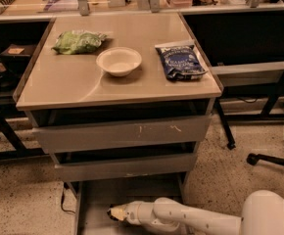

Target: Place rxbar chocolate into bottom drawer

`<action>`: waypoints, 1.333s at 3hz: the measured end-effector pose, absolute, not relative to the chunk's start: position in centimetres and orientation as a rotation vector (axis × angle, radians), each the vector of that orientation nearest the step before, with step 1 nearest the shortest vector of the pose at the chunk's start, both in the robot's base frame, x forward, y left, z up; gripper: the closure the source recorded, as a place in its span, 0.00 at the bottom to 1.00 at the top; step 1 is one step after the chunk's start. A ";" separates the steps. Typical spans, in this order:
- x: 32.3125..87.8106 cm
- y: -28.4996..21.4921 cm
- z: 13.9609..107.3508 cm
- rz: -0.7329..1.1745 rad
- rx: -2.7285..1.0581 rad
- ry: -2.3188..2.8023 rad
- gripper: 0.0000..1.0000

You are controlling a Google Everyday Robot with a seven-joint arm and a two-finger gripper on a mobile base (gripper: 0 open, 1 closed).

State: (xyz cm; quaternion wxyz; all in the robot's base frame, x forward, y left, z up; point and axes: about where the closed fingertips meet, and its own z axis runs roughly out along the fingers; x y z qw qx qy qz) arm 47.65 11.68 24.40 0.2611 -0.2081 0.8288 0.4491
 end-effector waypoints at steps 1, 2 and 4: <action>47.6 11.6 22.8 1.262 -0.535 2.269 1.00; 47.3 11.7 21.2 1.313 -0.496 2.303 1.00; 47.1 11.7 19.9 1.390 -0.452 2.318 1.00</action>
Offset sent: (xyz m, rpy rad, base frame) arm -0.0044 -0.0035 -0.0511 0.0564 0.1743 -0.0063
